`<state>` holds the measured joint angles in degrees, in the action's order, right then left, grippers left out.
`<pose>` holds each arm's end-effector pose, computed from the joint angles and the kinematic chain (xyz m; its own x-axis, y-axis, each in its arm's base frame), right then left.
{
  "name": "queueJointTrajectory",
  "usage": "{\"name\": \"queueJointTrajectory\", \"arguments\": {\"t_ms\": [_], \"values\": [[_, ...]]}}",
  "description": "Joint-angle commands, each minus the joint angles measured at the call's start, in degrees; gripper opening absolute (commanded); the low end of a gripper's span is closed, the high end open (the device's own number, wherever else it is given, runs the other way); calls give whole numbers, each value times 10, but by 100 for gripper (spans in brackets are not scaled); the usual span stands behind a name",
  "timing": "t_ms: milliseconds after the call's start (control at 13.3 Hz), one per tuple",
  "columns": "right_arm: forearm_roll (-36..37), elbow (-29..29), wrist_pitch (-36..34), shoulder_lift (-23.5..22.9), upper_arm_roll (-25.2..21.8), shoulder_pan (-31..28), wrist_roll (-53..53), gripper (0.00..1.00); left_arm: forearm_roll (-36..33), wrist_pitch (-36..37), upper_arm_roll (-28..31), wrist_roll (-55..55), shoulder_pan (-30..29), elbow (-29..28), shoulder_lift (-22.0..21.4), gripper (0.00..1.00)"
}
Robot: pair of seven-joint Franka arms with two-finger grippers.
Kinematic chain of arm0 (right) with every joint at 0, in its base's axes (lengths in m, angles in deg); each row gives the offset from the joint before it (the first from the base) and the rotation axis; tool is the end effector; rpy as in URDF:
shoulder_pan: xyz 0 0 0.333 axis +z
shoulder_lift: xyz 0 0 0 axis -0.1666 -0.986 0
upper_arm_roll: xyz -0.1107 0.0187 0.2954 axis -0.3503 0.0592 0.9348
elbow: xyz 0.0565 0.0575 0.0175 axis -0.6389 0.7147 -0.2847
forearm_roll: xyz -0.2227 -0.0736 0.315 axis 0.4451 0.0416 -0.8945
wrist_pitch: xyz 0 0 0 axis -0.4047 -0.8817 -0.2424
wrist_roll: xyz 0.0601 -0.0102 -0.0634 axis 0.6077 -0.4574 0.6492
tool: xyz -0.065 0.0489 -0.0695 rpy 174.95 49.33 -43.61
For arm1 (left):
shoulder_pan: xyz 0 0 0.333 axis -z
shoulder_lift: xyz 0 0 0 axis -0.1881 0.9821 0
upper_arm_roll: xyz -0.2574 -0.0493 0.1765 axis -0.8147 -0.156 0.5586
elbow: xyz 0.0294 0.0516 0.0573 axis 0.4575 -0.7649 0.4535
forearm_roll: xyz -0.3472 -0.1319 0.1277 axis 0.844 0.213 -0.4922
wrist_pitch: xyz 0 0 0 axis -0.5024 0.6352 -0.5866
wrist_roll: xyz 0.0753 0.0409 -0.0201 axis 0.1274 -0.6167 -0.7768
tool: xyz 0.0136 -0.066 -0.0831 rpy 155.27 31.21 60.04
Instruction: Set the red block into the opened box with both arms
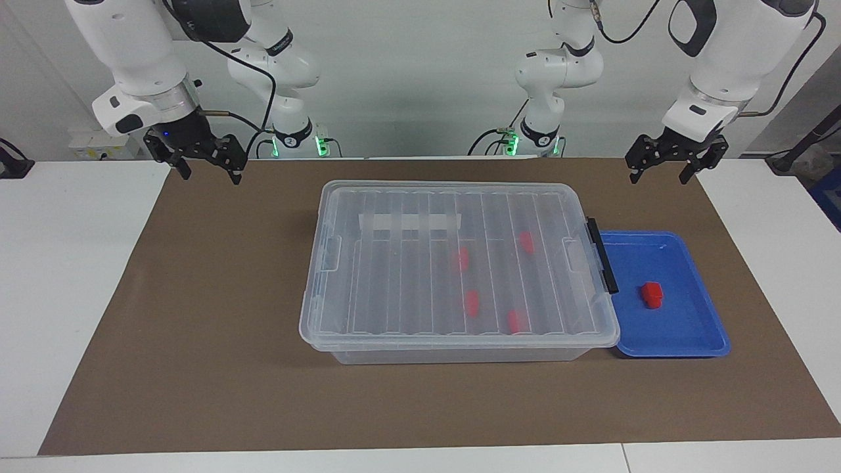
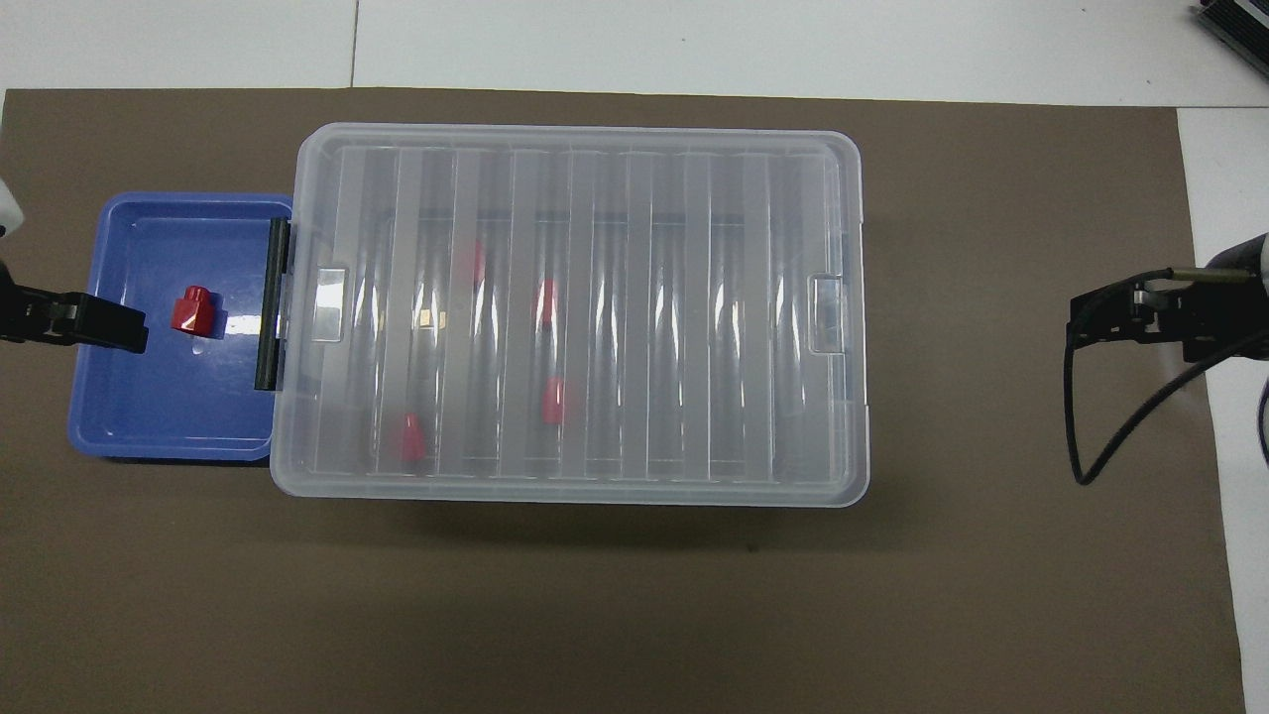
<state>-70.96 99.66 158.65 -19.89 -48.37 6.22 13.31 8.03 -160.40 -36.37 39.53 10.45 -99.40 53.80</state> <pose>0.5450 0.0120 0.6188 0.9891 -0.1416 -0.0405 -0.1403 -0.9895 0.0336 0.5433 -0.0221 0.6143 0.9893 -0.1455 -0.0131 -0.1460 -0.9879 -0.0525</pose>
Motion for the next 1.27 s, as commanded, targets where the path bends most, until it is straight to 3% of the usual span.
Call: {"name": "queueJointTrajectory", "arguments": {"t_ms": [0, 300, 600, 1200], "values": [[-9, 11, 6, 8, 2, -6, 6, 100, 5, 0, 1, -5, -1, -15, -14, 100], [-15, 13, 32, 7, 2, -2, 6, 100, 4, 0, 1, -5, -1, -15, -15, 100], [-16, 72, 120, 7, 8, 6, -42, 97, 5, 0, 1, -5, -1, -15, -15, 100], [-16, 126, 283, -46, 10, 106, -128, 99, 4, 0, 1, -5, -1, -15, -15, 100]]}}
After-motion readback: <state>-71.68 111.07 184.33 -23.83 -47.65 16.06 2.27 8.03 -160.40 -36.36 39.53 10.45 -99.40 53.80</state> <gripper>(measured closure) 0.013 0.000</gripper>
